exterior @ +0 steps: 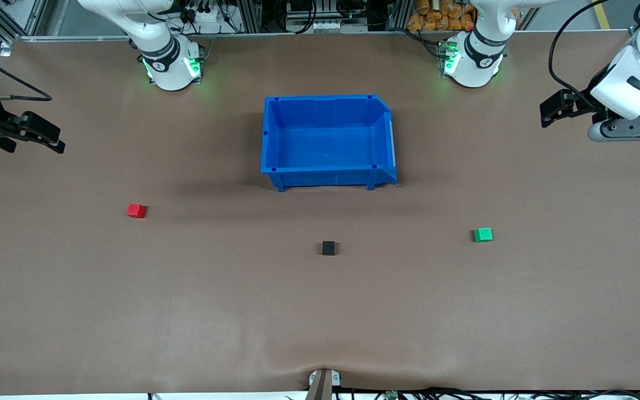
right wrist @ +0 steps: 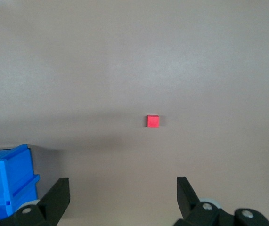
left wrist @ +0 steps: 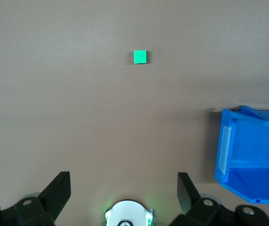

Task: Attach green and red cubes to black cube

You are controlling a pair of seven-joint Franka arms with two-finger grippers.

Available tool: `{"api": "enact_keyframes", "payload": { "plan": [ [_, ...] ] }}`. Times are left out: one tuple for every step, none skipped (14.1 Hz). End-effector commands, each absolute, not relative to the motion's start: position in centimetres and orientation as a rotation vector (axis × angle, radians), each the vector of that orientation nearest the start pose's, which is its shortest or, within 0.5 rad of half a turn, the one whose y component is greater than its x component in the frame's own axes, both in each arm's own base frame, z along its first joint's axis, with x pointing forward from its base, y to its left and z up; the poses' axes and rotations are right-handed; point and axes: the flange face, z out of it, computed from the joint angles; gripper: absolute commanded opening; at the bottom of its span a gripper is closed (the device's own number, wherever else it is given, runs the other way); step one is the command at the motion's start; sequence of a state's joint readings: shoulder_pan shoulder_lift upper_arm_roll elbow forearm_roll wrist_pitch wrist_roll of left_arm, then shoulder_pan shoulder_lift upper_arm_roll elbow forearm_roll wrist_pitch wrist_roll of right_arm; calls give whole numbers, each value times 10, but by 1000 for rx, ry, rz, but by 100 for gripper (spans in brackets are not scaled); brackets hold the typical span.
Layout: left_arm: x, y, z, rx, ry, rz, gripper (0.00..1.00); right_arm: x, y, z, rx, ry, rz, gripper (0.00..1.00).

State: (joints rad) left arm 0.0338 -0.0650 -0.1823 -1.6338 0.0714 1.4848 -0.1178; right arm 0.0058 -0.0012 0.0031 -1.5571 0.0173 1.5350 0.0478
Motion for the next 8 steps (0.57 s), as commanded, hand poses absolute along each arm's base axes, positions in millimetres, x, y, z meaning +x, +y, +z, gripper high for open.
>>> {"api": "enact_keyframes", "payload": {
  "plan": [
    [527, -67, 611, -3068, 41, 95, 100, 555, 6, 625, -3123, 69, 37, 100],
    [532, -66, 605, -3072, 40, 98, 100, 555, 6, 625, -3123, 69, 37, 100],
    [539, -65, 597, -3073, 39, 103, 100, 556, 7, 622, -3123, 67, 44, 100],
    [544, -64, 590, -3076, 38, 103, 100, 556, 8, 623, -3123, 64, 42, 100],
    [550, -63, 582, -3077, 38, 110, 100, 556, 8, 623, -3123, 64, 42, 100],
    [555, -63, 575, -3077, 39, 117, 100, 556, 10, 623, -3123, 59, 42, 100],
    [560, -63, 567, -3077, 40, 126, 100, 556, 10, 620, -3123, 59, 49, 100],
    [564, -63, 560, -3076, 42, 128, 100, 559, 10, 615, -3123, 60, 63, 100]
  ]
}}
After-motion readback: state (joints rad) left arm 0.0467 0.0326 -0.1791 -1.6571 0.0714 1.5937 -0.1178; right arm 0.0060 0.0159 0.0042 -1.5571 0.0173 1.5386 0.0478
